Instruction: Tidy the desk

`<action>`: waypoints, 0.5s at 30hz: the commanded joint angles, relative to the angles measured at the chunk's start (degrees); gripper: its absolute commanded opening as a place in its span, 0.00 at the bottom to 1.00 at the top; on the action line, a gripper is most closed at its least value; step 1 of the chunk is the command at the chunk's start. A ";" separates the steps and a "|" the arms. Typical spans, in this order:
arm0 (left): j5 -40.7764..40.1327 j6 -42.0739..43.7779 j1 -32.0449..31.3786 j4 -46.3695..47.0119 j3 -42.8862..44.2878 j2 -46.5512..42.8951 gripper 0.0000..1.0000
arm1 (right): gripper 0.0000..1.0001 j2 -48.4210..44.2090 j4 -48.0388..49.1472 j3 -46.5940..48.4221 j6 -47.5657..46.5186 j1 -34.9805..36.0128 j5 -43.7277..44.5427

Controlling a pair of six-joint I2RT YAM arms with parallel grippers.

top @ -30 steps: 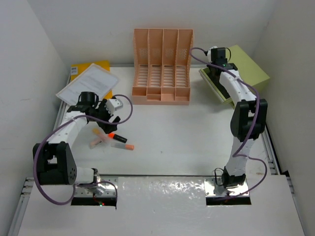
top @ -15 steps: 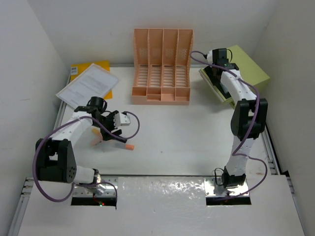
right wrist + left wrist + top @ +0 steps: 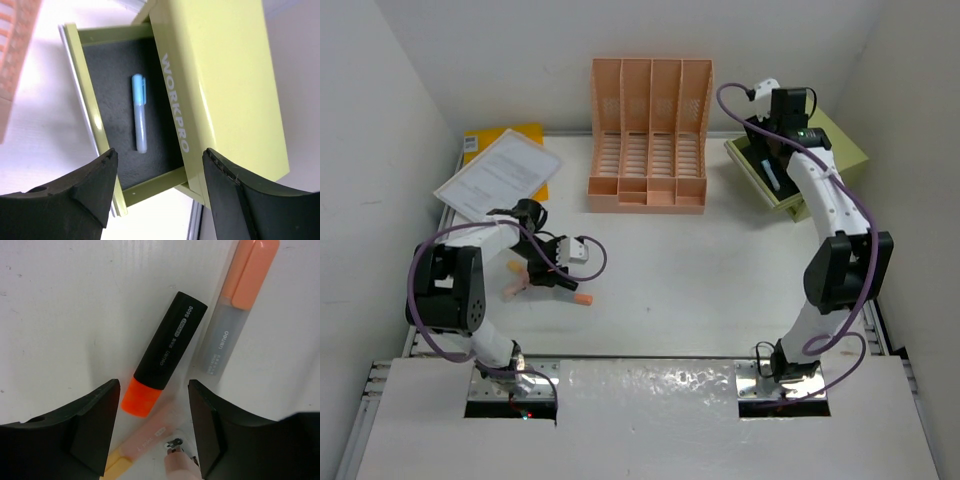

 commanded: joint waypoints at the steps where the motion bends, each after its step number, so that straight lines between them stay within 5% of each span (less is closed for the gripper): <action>1: -0.89 -0.49 -1.29 3.64 -0.48 1.40 0.52 | 0.67 -2.78 3.34 -1.58 2.38 0.14 -4.28; 12: -3.08 -3.04 -1.99 9.34 -1.10 6.77 0.50 | 0.67 -6.30 5.01 -3.96 5.72 1.02 -11.67; 15: -5.28 -5.94 -2.43 13.47 -1.54 8.62 0.41 | 0.67 -7.70 5.98 -5.45 7.12 0.93 -14.30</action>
